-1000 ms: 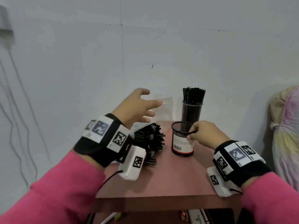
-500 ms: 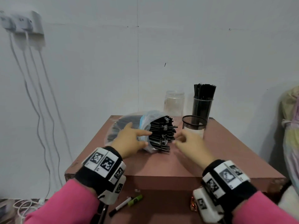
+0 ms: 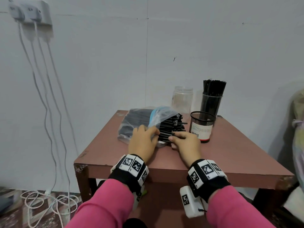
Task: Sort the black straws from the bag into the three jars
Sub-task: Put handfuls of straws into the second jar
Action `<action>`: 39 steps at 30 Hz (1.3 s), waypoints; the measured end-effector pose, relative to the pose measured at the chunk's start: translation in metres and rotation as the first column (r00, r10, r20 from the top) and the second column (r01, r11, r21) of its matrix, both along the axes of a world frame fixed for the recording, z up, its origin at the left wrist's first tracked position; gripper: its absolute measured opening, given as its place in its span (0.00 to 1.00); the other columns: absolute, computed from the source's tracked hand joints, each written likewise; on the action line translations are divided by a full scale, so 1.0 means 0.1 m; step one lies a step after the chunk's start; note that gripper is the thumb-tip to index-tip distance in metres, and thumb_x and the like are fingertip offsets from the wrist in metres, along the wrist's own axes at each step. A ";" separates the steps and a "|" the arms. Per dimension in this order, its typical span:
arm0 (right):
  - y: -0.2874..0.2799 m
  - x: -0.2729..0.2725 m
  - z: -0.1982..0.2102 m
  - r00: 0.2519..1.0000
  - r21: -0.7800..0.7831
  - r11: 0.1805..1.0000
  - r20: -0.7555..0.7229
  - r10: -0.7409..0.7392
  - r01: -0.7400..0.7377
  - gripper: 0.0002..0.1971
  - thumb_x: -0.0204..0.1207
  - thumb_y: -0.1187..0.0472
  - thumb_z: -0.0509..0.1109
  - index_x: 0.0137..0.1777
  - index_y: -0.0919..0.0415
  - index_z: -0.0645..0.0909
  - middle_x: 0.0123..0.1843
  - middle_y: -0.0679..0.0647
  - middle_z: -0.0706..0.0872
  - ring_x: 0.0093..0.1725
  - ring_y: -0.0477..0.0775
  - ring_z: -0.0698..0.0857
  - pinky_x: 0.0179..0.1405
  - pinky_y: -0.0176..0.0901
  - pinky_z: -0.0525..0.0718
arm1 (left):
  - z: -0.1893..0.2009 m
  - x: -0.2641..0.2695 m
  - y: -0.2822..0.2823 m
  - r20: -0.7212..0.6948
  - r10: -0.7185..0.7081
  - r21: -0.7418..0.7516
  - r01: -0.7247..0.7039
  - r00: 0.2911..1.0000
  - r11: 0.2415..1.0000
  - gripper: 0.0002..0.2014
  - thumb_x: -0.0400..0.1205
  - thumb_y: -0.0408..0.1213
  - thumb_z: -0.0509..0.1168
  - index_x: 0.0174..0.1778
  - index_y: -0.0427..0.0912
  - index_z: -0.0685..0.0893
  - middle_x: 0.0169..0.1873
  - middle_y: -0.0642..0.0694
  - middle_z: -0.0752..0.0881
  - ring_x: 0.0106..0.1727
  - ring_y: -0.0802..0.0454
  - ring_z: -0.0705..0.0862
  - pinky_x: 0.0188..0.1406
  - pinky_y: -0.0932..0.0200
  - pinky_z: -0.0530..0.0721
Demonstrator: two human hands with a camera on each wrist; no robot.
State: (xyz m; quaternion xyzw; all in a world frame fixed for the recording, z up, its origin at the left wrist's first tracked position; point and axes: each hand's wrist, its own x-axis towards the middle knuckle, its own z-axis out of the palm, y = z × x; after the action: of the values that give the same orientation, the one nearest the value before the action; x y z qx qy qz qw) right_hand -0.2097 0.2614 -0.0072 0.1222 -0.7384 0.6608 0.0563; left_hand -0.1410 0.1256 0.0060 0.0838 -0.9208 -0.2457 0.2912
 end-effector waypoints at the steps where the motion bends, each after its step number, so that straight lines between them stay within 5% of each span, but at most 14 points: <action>1: 0.01 -0.02 -0.02 1.000 -0.024 1.000 0.012 -0.001 0.001 0.09 0.72 0.71 0.76 0.50 0.62 0.89 0.36 0.50 0.90 0.31 0.48 0.87 0.45 0.50 0.90 | -0.02 0.00 -0.02 -0.012 -0.017 0.014 0.017 1.000 1.000 0.11 0.84 0.44 0.63 0.61 0.55 0.84 0.49 0.48 0.73 0.57 0.46 0.70 0.51 0.58 0.69; 5: 0.04 -0.03 -0.05 0.998 -0.145 0.988 0.012 0.063 -0.061 0.12 0.75 0.69 0.74 0.58 0.62 0.85 0.41 0.54 0.89 0.32 0.47 0.86 0.36 0.40 0.87 | -0.06 -0.04 -0.07 0.023 -0.076 0.052 0.074 0.997 0.996 0.20 0.85 0.46 0.61 0.74 0.64 0.74 0.49 0.51 0.69 0.57 0.49 0.68 0.61 0.54 0.72; 10: 0.04 -0.03 -0.05 0.993 -0.218 0.969 -0.003 0.120 -0.118 0.10 0.76 0.70 0.73 0.56 0.62 0.84 0.40 0.55 0.87 0.30 0.46 0.85 0.32 0.34 0.85 | -0.08 -0.05 -0.05 0.086 -0.107 -0.080 0.114 0.991 0.990 0.19 0.85 0.52 0.59 0.73 0.72 0.71 0.51 0.50 0.67 0.56 0.49 0.66 0.61 0.58 0.70; 19: 0.09 -0.07 -0.09 0.993 -0.351 0.930 0.009 -0.116 0.112 0.06 0.78 0.66 0.72 0.44 0.54 0.85 0.39 0.55 0.86 0.24 0.43 0.80 0.34 0.43 0.82 | -0.12 -0.09 -0.06 0.016 0.092 -0.030 -0.091 0.996 0.995 0.21 0.86 0.49 0.58 0.76 0.62 0.72 0.60 0.41 0.73 0.61 0.40 0.71 0.60 0.48 0.76; 27: 0.07 0.02 -0.04 1.000 -0.340 0.940 -0.008 0.023 -0.025 0.04 0.79 0.65 0.71 0.45 0.56 0.84 0.36 0.54 0.85 0.26 0.43 0.82 0.28 0.36 0.83 | -0.15 -0.08 -0.06 0.013 0.016 -0.137 -0.014 1.000 0.990 0.19 0.85 0.52 0.58 0.74 0.69 0.72 0.58 0.44 0.72 0.59 0.44 0.70 0.60 0.49 0.77; 31: 0.08 0.00 -0.06 1.000 -0.307 0.952 0.000 -0.022 0.021 0.05 0.81 0.63 0.69 0.44 0.55 0.84 0.40 0.54 0.86 0.26 0.41 0.83 0.35 0.40 0.84 | -0.12 -0.04 -0.03 -0.169 0.093 -0.291 -0.140 0.981 0.946 0.21 0.74 0.52 0.74 0.64 0.62 0.84 0.66 0.38 0.77 0.62 0.35 0.75 0.54 0.37 0.83; 34: 0.08 0.00 -0.06 1.000 -0.302 0.953 0.002 -0.026 0.025 0.06 0.81 0.63 0.69 0.44 0.54 0.84 0.40 0.54 0.87 0.25 0.40 0.83 0.38 0.42 0.83 | -0.16 -0.08 -0.01 -0.213 0.079 -0.429 -0.166 0.974 0.888 0.28 0.67 0.55 0.78 0.65 0.62 0.83 0.77 0.34 0.70 0.73 0.28 0.70 0.64 0.30 0.74; 39: 0.09 0.06 -0.03 0.998 -0.293 0.955 0.008 0.055 -0.051 0.05 0.80 0.64 0.70 0.45 0.55 0.85 0.40 0.55 0.87 0.26 0.43 0.82 0.38 0.45 0.83 | -0.18 -0.15 -0.02 -0.133 0.013 -0.432 -0.070 0.991 0.899 0.34 0.72 0.60 0.72 0.75 0.66 0.72 0.84 0.34 0.49 0.82 0.27 0.43 0.76 0.27 0.45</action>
State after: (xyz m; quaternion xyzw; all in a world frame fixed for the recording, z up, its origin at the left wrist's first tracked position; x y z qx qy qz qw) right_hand -0.2041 0.2702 -0.0097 0.1269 -0.6294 0.7650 0.0500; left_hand -0.1558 0.1234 -0.0118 0.0206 -0.9301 -0.0323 0.3653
